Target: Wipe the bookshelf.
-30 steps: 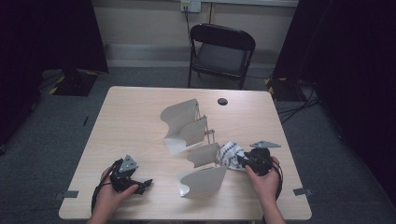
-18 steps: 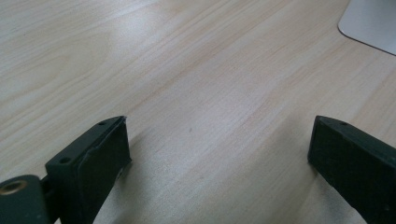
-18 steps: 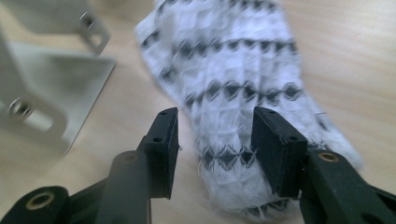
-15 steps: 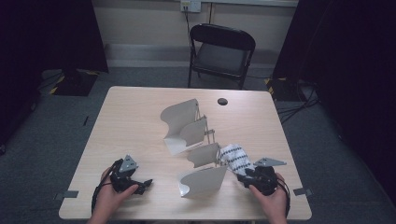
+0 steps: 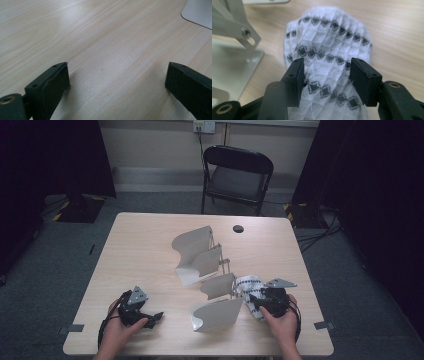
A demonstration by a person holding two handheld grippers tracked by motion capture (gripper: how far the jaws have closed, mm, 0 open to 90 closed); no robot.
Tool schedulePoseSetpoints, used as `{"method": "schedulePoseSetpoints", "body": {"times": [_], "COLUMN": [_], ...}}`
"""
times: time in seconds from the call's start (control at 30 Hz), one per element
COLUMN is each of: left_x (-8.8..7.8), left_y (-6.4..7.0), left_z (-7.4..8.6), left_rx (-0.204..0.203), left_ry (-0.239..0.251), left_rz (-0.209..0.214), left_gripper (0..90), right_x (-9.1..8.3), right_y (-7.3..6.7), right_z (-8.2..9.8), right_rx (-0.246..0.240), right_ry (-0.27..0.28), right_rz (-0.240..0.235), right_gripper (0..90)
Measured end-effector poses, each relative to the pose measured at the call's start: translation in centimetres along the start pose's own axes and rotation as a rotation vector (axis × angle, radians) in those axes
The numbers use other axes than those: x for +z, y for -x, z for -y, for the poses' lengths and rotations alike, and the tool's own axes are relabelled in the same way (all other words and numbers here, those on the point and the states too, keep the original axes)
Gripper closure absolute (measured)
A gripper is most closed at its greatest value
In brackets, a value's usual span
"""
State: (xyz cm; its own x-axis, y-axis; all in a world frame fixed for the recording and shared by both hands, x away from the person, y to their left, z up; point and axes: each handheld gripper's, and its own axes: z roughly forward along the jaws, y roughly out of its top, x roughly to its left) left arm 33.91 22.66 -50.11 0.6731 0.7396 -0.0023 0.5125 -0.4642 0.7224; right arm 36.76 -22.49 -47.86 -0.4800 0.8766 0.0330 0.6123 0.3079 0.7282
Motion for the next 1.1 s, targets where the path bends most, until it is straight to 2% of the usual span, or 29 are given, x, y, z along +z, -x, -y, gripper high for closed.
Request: {"method": "schedulePoseSetpoints", "body": {"times": [0.07, 0.1, 0.13, 0.17, 0.23, 0.3, 0.37, 0.53, 0.67, 0.8, 0.9, 0.97, 1.1], "left_x": [0.0, 0.0, 0.0, 0.0, 0.0, 0.0, 0.0, 0.0, 0.0, 0.0, 0.0, 0.0, 0.0], "left_y": [0.0, 0.0, -0.1, 0.0, 0.0, 0.0, 0.0, 0.0, 0.0, 0.0, 0.0, 0.0, 0.0], "left_z": [0.0, 0.0, 0.0, 0.0, 0.0, 0.0, 0.0, 0.0, 0.0, 0.0, 0.0, 0.0, 0.0], "left_rx": [0.007, 0.005, 0.009, 0.005, 0.005, 0.003, 0.003, -0.001, -0.001, -0.001, -0.001, -0.001, 0.000], "left_ry": [-0.002, -0.003, -0.003, -0.003, -0.003, -0.002, -0.001, 0.000, 0.001, 0.001, 0.001, 0.001, 0.000], "left_rz": [-0.001, 0.000, 0.000, 0.000, 0.000, 0.000, 0.000, 0.000, 0.000, 0.000, 0.000, 0.000, 0.000], "left_gripper": [5.2, 5.3, 5.3, 5.3, 5.3, 5.3, 5.3, 5.3, 5.3, 5.3, 5.3, 5.3, 5.3], "right_x": [0.6, 0.9, 0.8, 0.8, 0.5, 0.3, -0.1, -2.1, -4.0, -6.0, -6.4, -6.1, -4.9], "right_y": [-0.1, -0.4, -0.5, -0.6, -0.7, -0.6, -0.5, 0.0, -0.2, -1.0, -1.8, -2.5, -3.8], "right_z": [0.4, 0.8, 0.8, 0.7, 0.5, 0.3, 0.1, -1.3, -3.5, -6.7, -8.4, -9.2, -9.0], "right_rx": [-0.014, -0.042, -0.043, -0.034, -0.020, 0.008, 0.028, 0.052, 0.043, 0.021, -0.009, -0.018, -0.055], "right_ry": [-0.010, 0.002, 0.000, -0.002, -0.025, -0.038, -0.041, 0.011, 0.059, 0.121, 0.142, 0.137, 0.113], "right_rz": [-0.018, -0.009, -0.009, -0.017, -0.021, -0.029, -0.036, -0.043, -0.037, -0.034, -0.042, -0.063, -0.089], "right_gripper": [48.8, 50.9, 54.3, 62.0, 71.3, 76.1, 77.5, 78.0, 78.0, 78.0, 78.0, 78.0, 78.0]}}
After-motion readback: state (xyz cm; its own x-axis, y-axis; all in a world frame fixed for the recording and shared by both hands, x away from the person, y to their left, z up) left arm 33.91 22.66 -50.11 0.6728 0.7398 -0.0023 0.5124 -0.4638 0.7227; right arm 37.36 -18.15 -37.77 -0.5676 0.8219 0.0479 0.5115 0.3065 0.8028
